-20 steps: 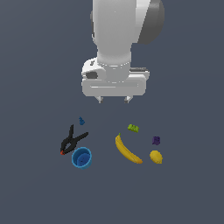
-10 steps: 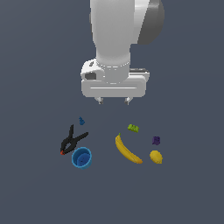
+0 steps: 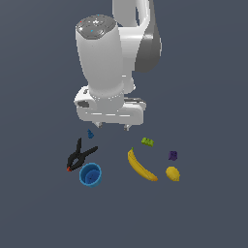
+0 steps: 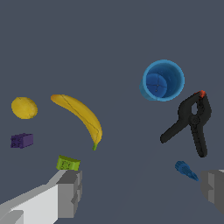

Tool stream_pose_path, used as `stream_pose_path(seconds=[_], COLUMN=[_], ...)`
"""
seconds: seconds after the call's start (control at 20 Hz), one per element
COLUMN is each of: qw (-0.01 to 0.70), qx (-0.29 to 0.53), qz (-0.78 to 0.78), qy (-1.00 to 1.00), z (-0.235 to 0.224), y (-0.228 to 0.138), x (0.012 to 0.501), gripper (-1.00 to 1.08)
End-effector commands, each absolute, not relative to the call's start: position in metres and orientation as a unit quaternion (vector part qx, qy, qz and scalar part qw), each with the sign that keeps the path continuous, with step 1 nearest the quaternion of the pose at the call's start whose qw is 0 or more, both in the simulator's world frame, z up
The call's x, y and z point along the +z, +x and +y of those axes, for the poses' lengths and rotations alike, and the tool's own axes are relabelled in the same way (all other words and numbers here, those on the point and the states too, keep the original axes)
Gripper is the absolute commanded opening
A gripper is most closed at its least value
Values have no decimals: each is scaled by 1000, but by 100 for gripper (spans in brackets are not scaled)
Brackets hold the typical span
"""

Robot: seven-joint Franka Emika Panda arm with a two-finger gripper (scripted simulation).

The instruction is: Pick up a designated object from a clutter of objects.

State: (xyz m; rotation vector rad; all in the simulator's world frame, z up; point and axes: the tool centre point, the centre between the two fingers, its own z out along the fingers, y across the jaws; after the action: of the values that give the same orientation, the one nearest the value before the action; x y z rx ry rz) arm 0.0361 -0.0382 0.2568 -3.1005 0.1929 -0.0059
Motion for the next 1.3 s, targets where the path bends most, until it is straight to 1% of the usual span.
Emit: stream_pose_path(seconds=[0.0,0.3,0.7,0.95,1.25], qw=[18,17,7,2,0], qx=[-1,-1,-1,0,0], qz=[82,142,205,226,235], qy=[-996,-990,-979,-974,-972], z=[-58,-119,-188,-212,-222], y=[42,52,47,41,37], x=[237,174,105,80,69], gripper=[100,100,100,100,100])
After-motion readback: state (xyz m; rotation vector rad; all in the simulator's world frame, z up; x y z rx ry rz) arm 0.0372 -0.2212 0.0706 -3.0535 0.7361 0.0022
